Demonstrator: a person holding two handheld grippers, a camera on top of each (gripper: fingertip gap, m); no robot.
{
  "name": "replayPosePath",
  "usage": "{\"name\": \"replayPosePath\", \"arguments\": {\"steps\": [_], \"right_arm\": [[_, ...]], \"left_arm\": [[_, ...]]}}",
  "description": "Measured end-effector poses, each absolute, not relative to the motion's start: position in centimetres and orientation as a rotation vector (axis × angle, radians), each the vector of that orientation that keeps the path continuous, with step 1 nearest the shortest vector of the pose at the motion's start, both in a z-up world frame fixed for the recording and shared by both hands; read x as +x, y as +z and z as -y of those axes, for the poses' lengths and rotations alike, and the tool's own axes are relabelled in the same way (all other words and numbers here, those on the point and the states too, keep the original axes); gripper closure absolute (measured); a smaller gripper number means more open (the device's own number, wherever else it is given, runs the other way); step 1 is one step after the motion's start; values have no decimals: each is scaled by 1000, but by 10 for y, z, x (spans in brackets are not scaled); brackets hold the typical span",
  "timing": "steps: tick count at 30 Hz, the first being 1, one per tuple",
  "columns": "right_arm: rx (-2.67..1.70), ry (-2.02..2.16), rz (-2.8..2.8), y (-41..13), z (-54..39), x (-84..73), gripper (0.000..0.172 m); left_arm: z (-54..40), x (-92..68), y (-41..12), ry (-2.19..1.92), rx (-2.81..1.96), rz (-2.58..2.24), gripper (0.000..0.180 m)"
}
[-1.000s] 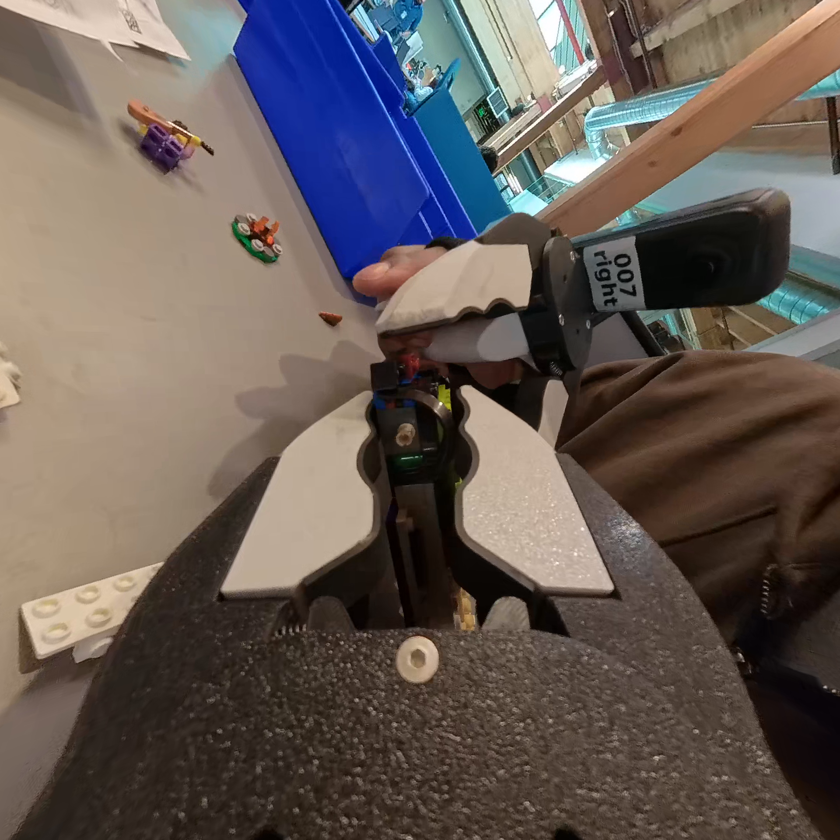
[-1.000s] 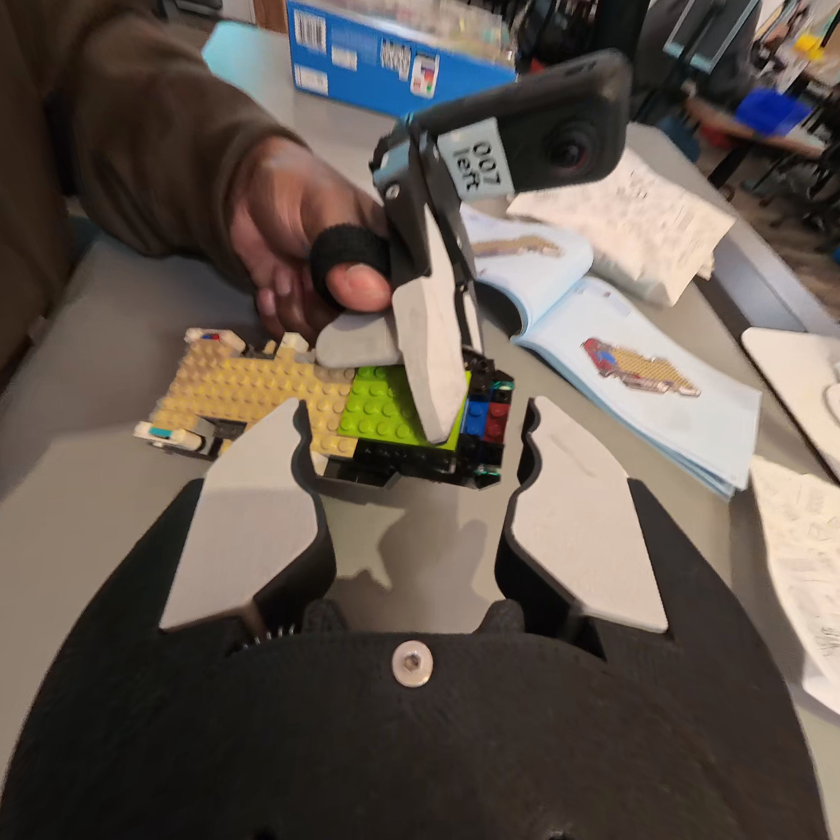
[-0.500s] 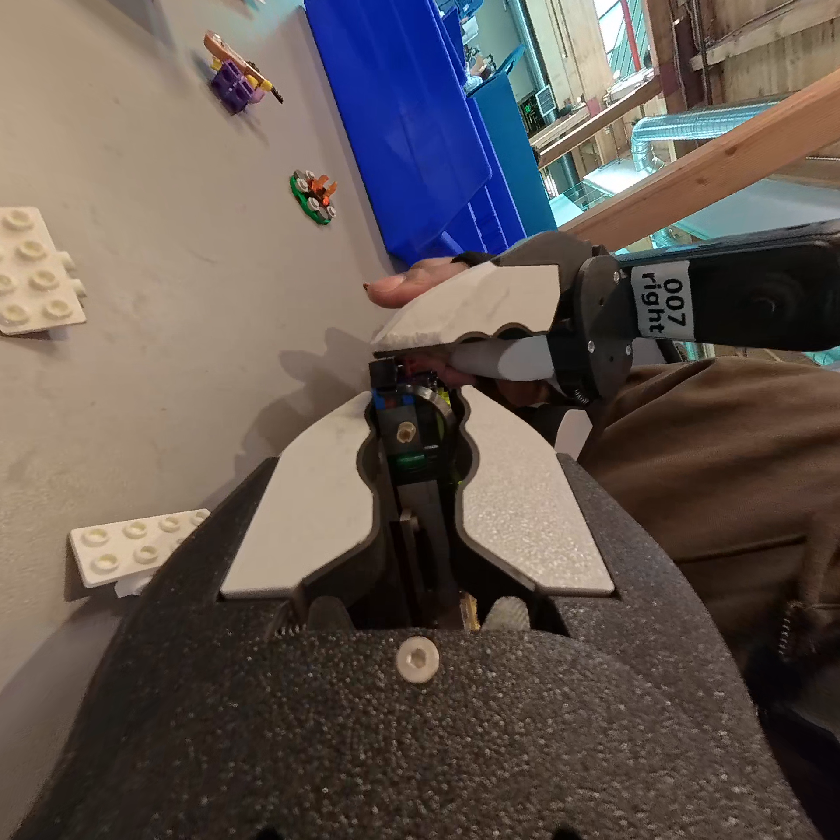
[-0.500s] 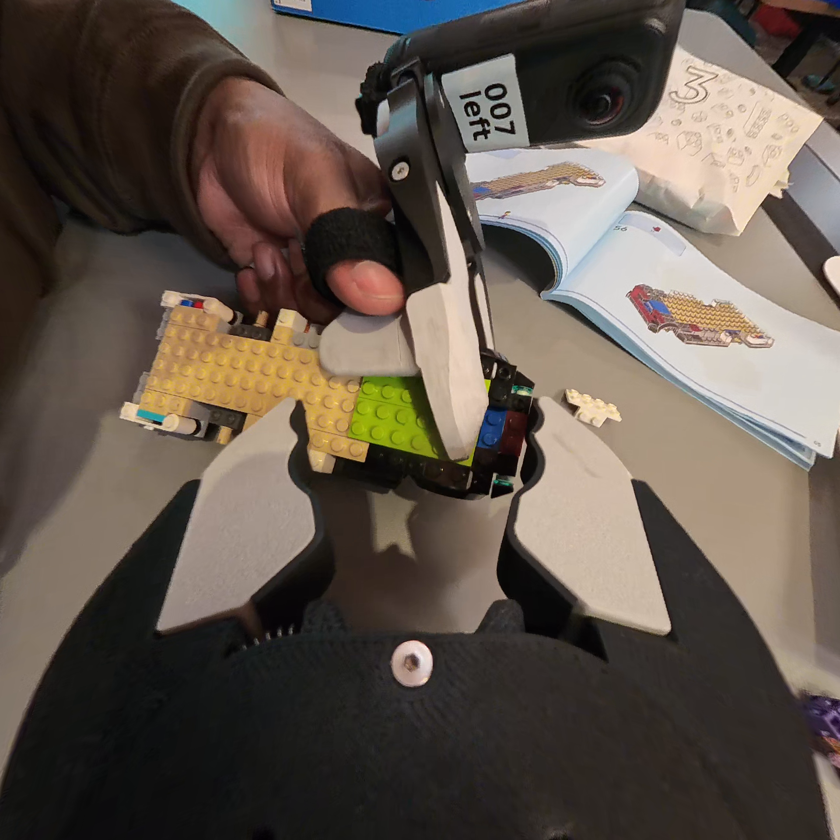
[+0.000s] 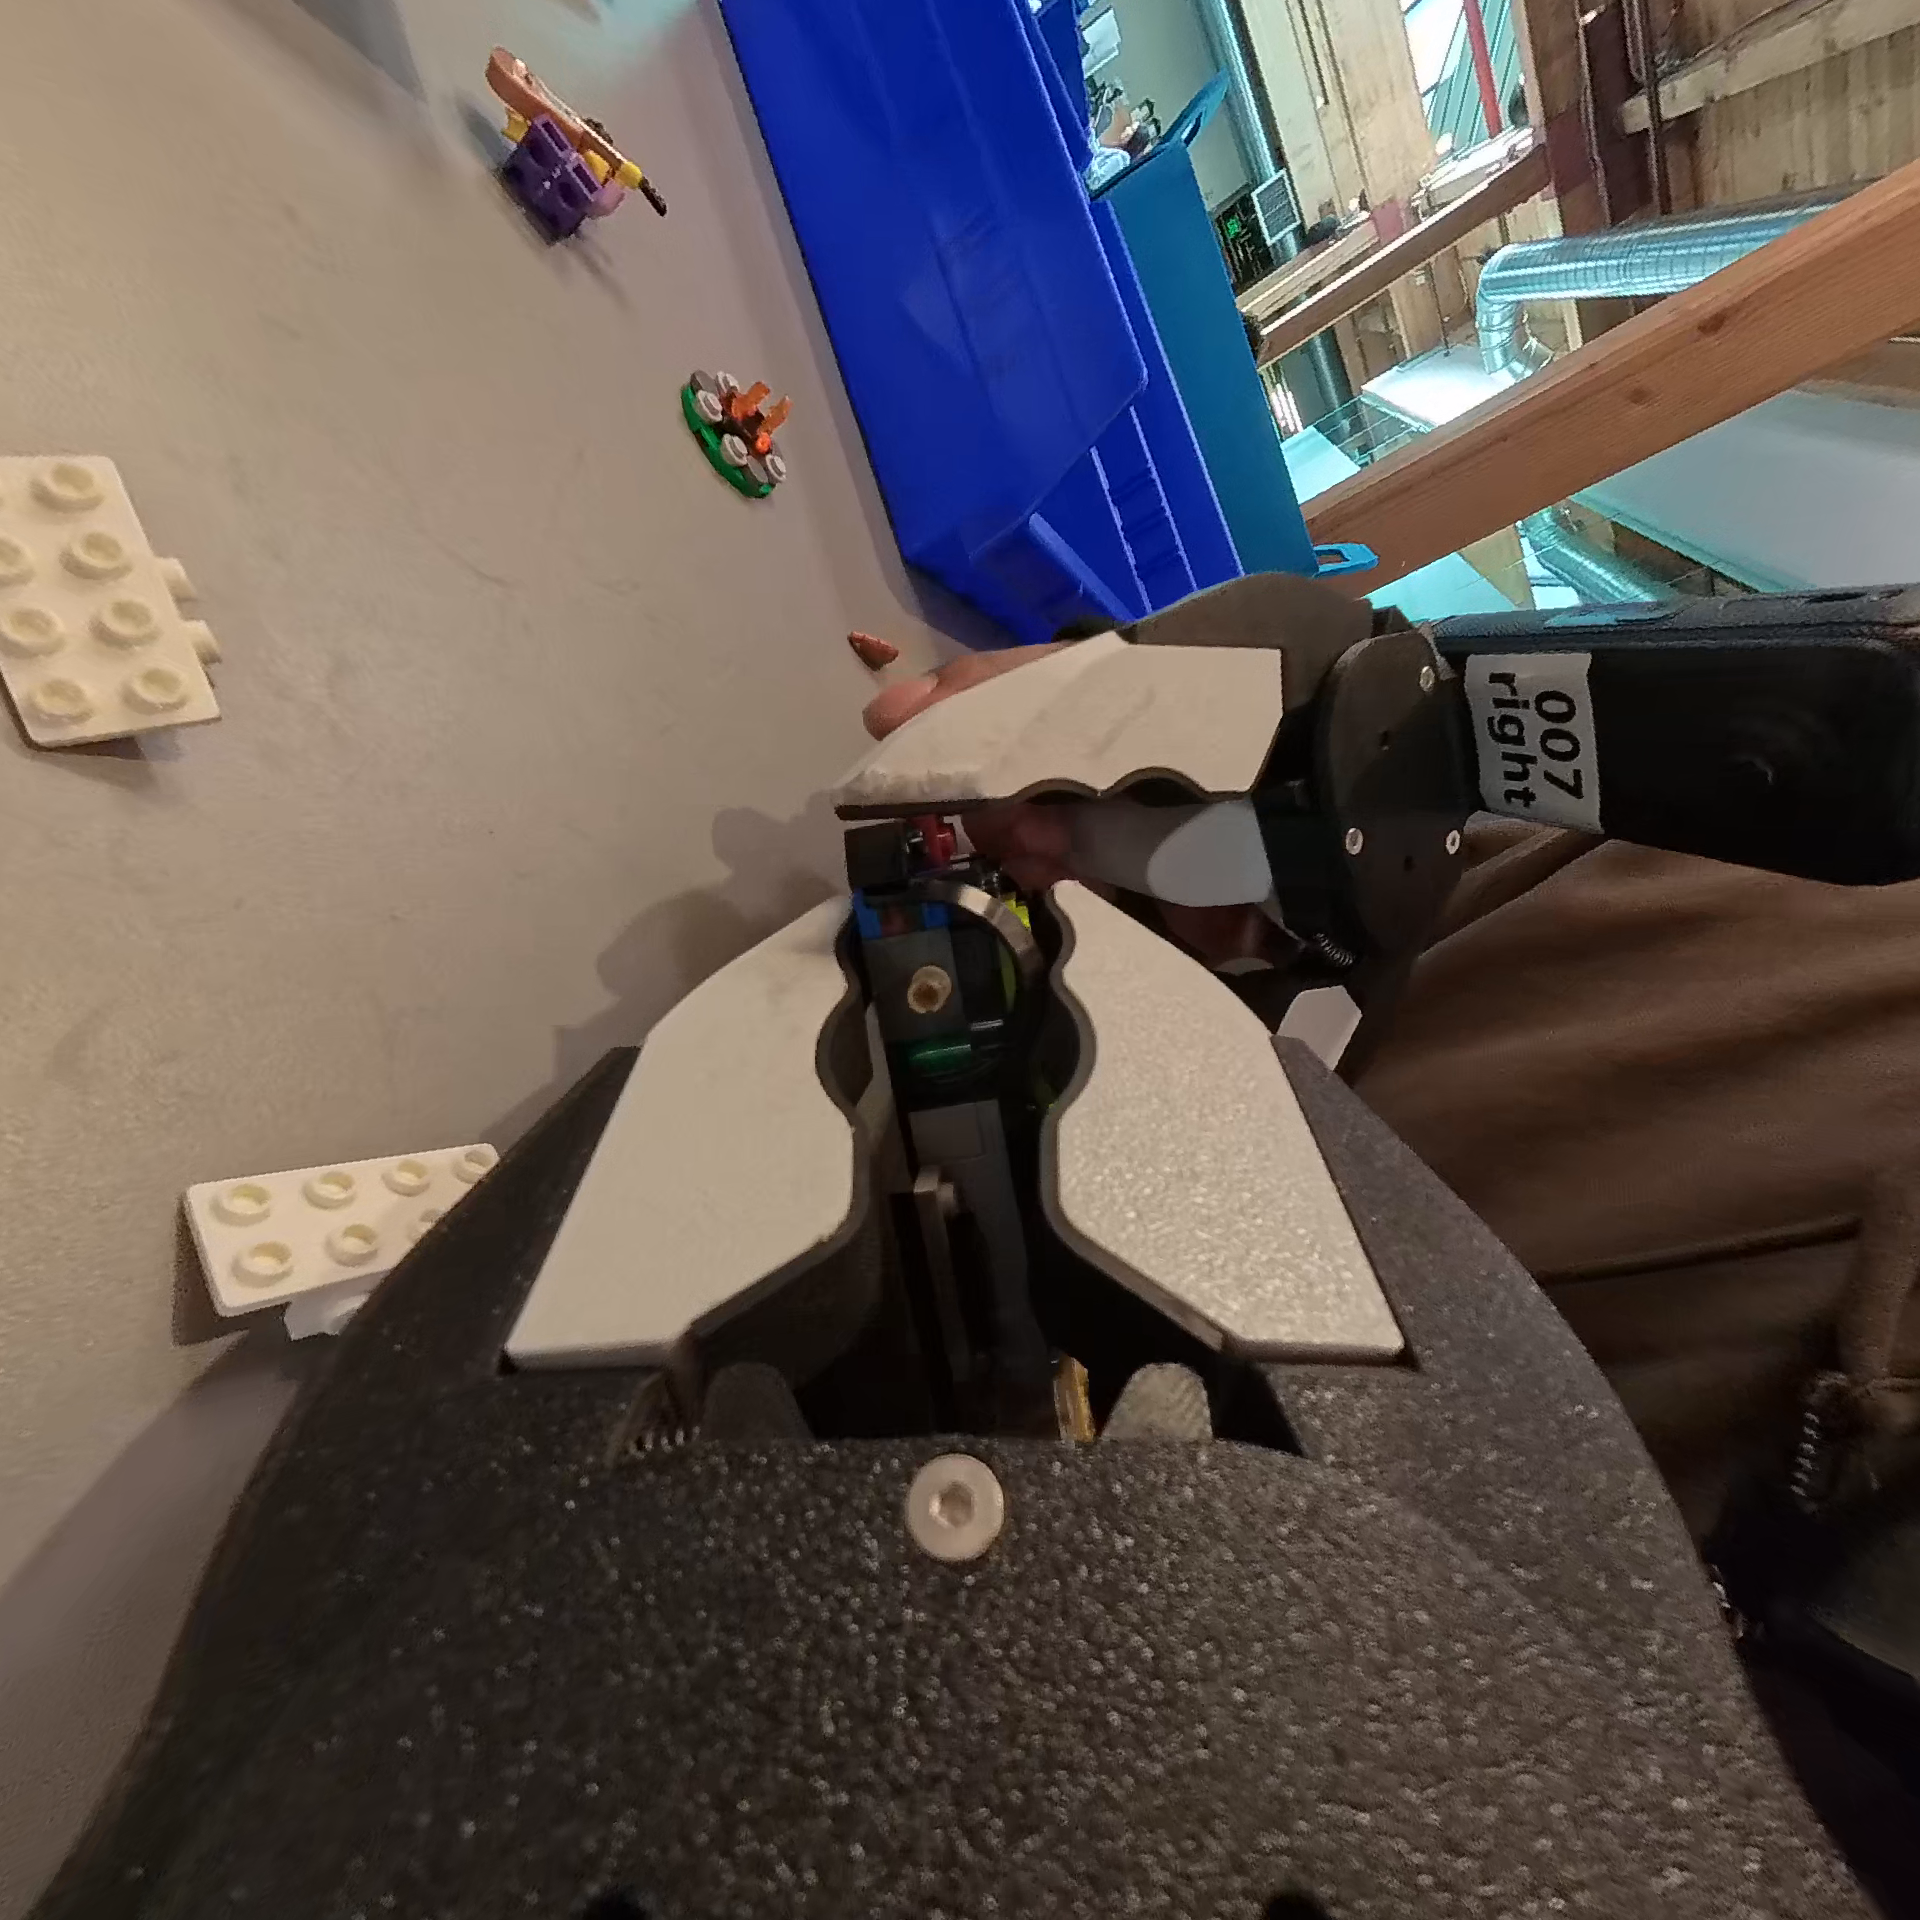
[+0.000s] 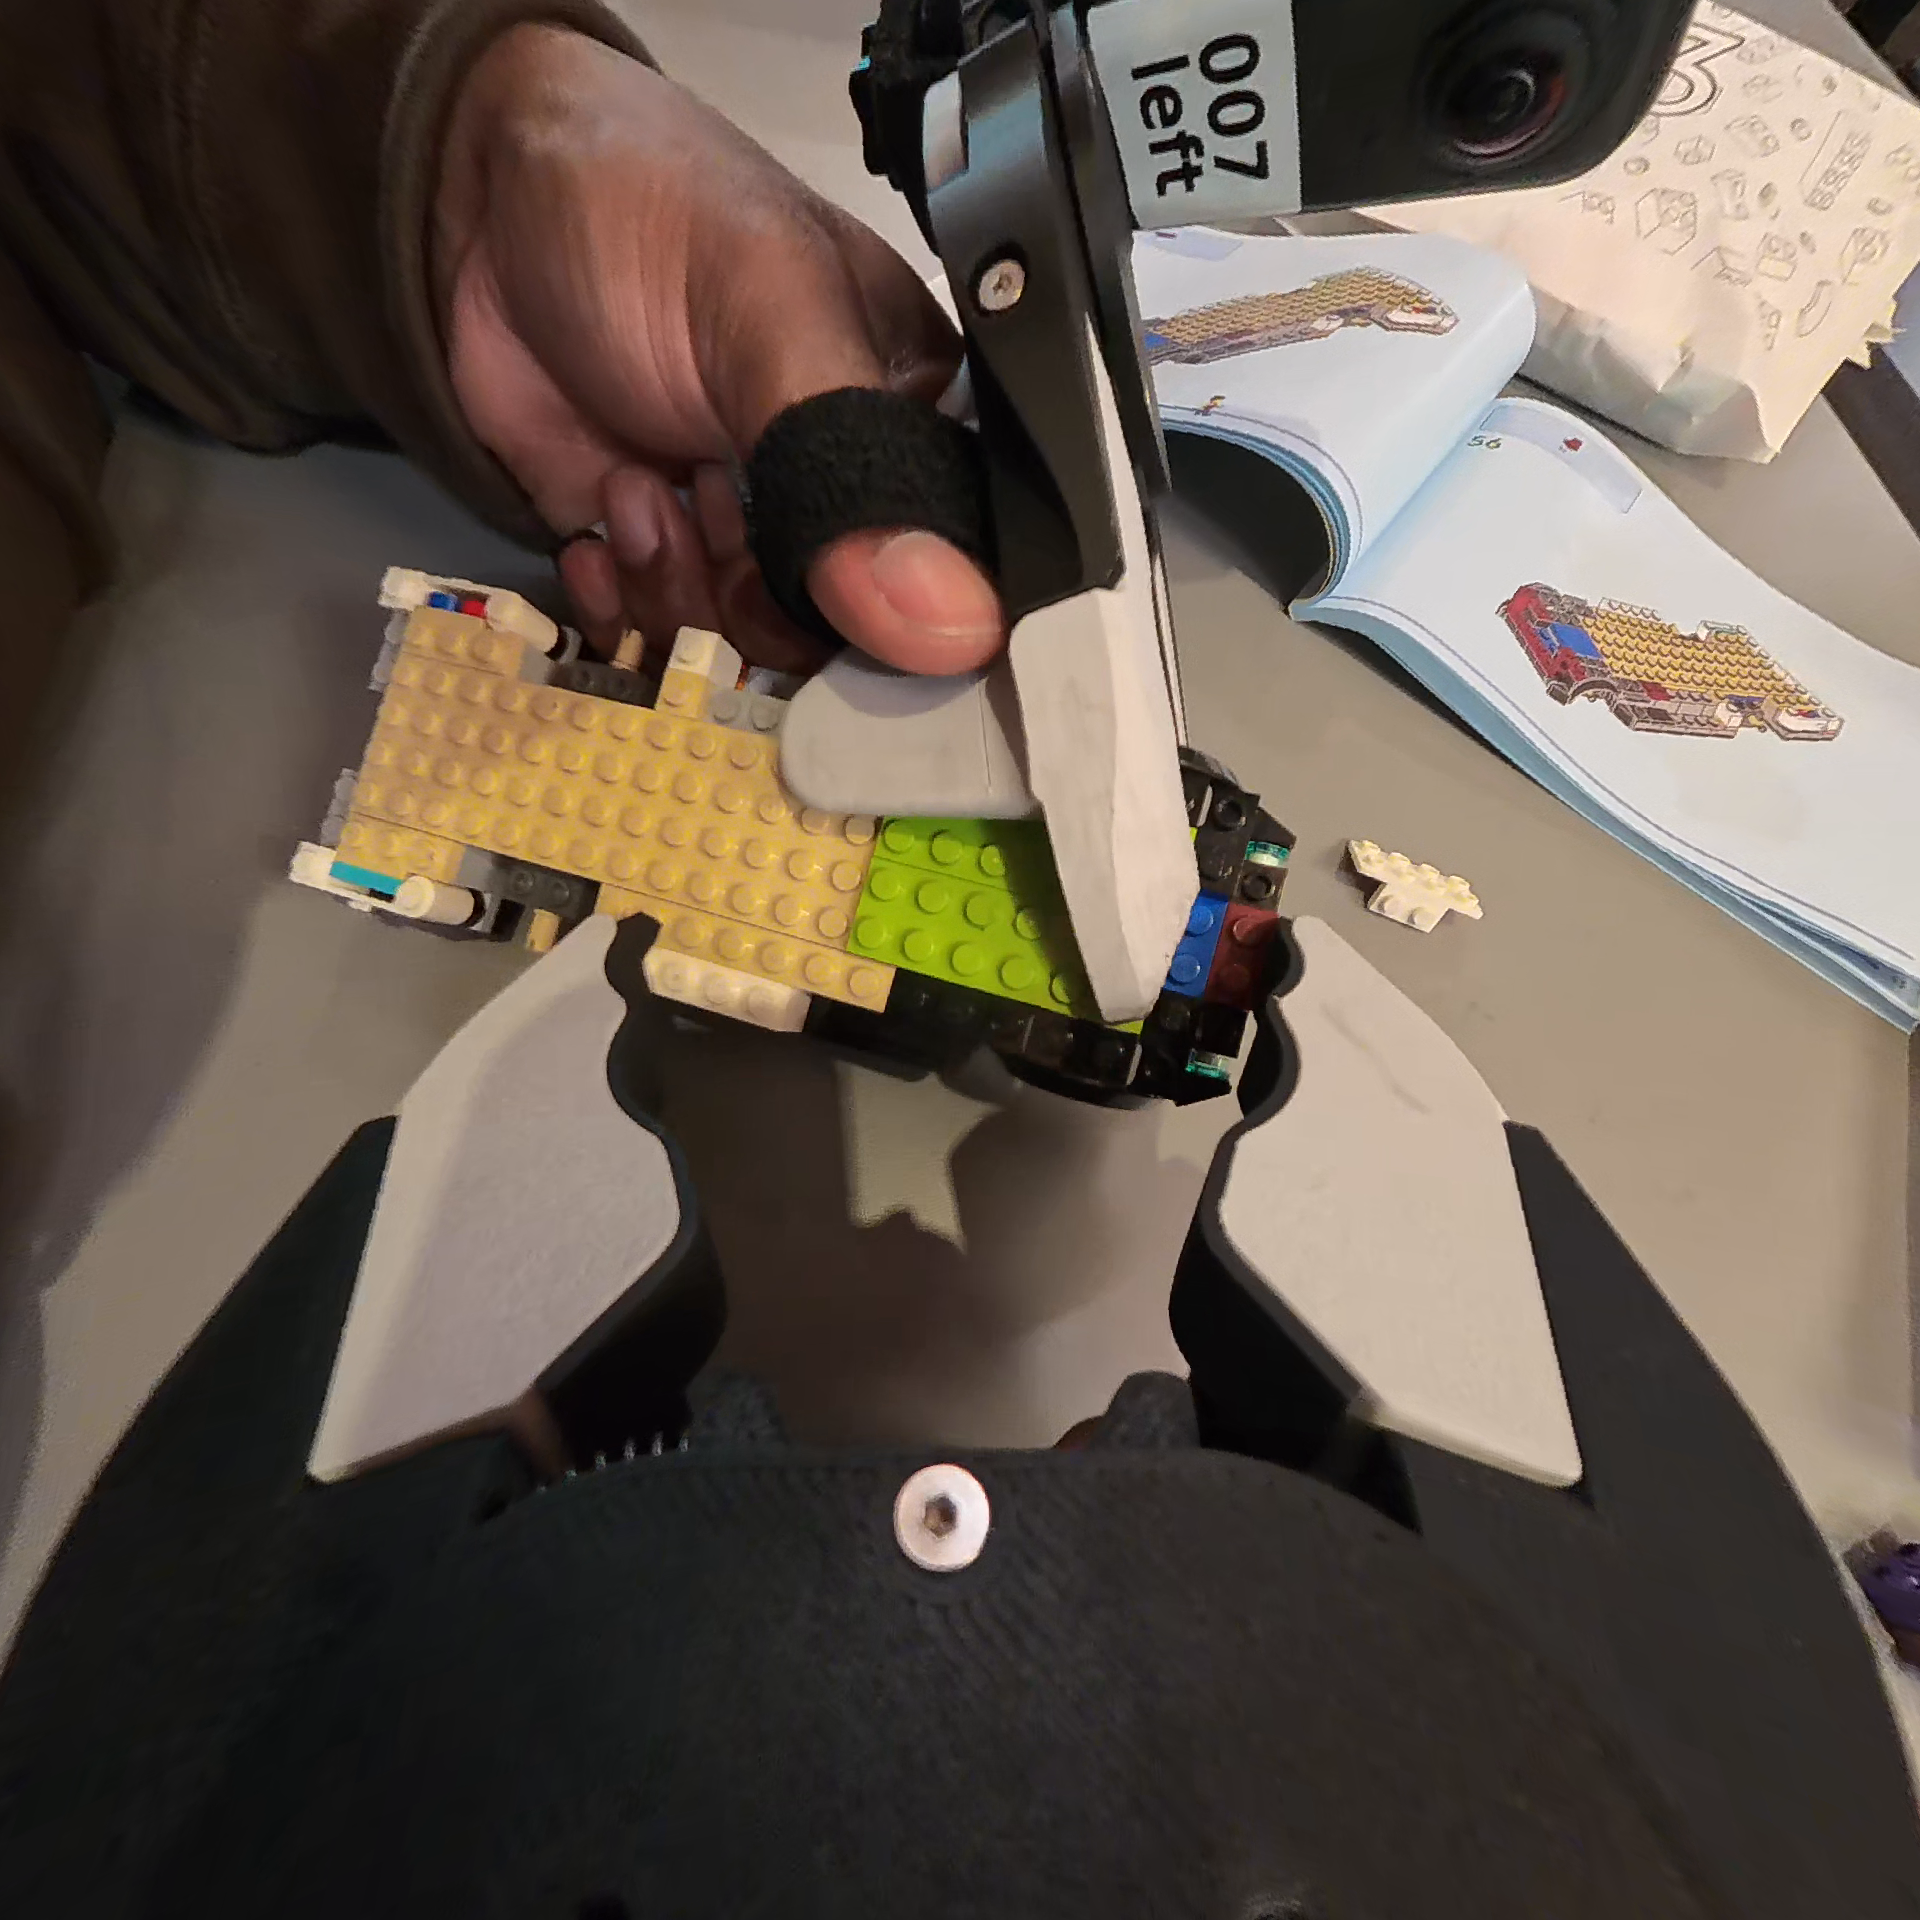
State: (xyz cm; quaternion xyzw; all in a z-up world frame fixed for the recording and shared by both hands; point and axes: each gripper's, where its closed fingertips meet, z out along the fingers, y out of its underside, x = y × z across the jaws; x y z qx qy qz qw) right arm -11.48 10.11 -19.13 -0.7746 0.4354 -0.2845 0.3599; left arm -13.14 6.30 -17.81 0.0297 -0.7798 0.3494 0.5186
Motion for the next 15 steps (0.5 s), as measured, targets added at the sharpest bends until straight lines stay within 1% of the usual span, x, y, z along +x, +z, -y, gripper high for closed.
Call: {"name": "replayPosePath", "arguments": {"steps": [15], "right_arm": [[-1962, -775, -1106, -192, -102, -116, 61]], "left_arm": [[-64, -133, -179, 813, 65, 1865, 152]]}}
